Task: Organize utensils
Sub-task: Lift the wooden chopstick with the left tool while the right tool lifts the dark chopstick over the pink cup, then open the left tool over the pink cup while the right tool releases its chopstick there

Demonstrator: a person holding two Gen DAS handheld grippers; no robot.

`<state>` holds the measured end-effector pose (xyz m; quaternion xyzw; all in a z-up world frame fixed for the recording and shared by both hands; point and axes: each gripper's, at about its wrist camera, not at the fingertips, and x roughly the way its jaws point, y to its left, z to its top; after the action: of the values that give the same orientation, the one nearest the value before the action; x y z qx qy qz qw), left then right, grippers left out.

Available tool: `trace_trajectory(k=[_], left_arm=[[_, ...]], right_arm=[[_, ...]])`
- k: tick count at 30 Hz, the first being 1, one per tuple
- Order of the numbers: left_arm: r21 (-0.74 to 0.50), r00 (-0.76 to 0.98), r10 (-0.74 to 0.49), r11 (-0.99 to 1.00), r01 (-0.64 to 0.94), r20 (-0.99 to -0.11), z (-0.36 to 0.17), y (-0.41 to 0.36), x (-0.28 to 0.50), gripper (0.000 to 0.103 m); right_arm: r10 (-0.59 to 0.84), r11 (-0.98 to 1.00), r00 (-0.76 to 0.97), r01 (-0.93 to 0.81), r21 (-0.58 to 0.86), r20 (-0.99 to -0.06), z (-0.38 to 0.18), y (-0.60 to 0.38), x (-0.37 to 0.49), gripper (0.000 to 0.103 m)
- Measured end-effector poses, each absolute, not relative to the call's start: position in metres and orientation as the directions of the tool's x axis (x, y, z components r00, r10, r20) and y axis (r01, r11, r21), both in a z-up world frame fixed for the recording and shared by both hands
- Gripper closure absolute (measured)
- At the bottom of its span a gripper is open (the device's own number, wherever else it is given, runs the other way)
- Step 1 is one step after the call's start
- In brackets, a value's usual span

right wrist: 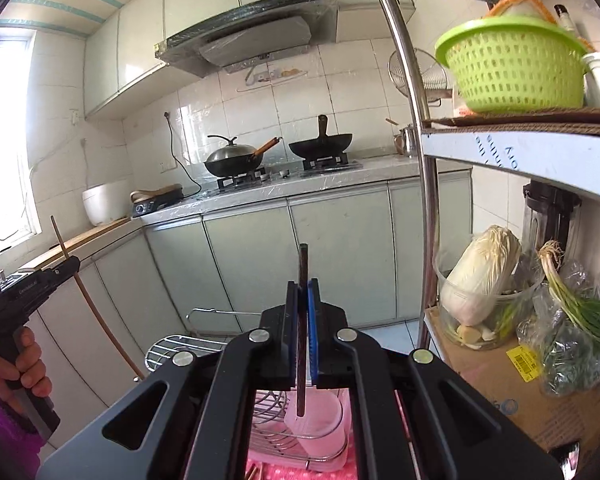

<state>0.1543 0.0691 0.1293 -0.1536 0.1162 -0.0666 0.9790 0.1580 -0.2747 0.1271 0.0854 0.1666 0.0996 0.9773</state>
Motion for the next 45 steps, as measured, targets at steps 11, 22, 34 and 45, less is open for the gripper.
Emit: trace_trajectory(k=[11,22,34,45], left_arm=[[-0.196,0.944,-0.144,0.977,0.087,-0.298,0.064,0.042,0.19,0.097],[-0.146,0.859,-0.151,0.985,0.09,-0.489,0.018,0.024,0.213,0.097],[-0.182,0.81,-0.143,0.982,0.045,-0.569,0.009,0.031,0.226,0.094],[-0.27,0.824,-0.169,0.963,0.02,-0.541,0.028,0.053,0.211,0.075]], right_arm=[[0.221,0.968,0.854,-0.133,0.213,-0.47,0.07,-0.268,0.204,0.098],[0.237,0.963,0.76,-0.099,0.252,-0.605,0.031,-0.268,0.226,0.098],[0.247,0.96,0.714,-0.088,0.266,-0.656,0.018,-0.266,0.238,0.098],[0.244,0.956,0.751,-0.082,0.28,-0.613,0.038,-0.277,0.216,0.062]])
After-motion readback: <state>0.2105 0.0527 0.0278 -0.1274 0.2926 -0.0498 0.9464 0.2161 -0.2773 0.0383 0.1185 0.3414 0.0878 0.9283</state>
